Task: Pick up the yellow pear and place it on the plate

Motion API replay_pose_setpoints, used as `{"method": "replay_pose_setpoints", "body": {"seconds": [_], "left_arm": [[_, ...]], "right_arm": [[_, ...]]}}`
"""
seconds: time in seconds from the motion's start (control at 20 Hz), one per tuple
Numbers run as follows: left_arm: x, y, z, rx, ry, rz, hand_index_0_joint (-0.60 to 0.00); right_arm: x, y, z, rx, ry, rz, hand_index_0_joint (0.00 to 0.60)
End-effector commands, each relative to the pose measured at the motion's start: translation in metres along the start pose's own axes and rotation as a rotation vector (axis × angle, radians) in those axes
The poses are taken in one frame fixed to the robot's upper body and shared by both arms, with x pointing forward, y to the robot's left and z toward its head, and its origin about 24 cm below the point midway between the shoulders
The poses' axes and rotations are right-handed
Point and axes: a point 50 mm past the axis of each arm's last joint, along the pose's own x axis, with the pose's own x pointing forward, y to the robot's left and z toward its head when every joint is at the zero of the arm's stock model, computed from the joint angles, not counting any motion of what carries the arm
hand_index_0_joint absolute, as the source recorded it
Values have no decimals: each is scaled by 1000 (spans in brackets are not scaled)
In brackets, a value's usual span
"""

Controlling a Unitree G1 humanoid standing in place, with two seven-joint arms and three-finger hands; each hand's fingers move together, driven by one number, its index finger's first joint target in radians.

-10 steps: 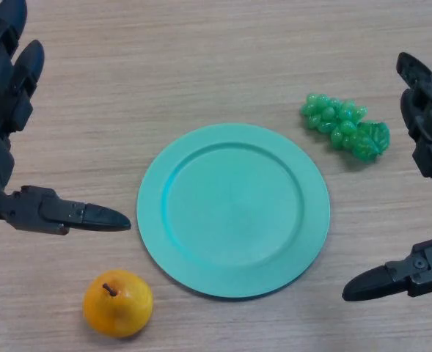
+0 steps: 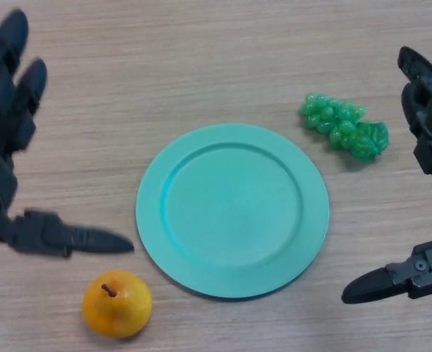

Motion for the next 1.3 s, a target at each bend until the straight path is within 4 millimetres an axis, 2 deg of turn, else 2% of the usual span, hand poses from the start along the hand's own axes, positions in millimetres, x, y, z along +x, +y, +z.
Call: {"method": "replay_pose_setpoints", "body": {"seconds": [0.05, 0.15, 0.45, 0.6, 0.8, 0.95, 1.3], "left_arm": [[-10, 8, 24, 53, -156, 37, 0], [-19, 13, 22, 67, -149, 61, 0], [-45, 22, -12, 132, -116, 103, 0], [-57, 24, -42, 163, -71, 142, 0], [-66, 27, -72, 157, -17, 161, 0], [-71, 25, -91, 135, -14, 187, 0], [-63, 6, -132, 114, 32, 188, 0]], "right_arm": [[-1, -6, 25, -103, -171, -38, 0], [1, -6, 23, -95, -155, -29, 0], [7, -4, 18, -98, -155, -32, 0], [8, -2, 16, -96, -162, -21, 0], [8, -2, 16, -73, -147, -13, 0], [8, -2, 16, -76, -149, -17, 0], [6, -4, 17, -91, -161, -43, 0]]}}
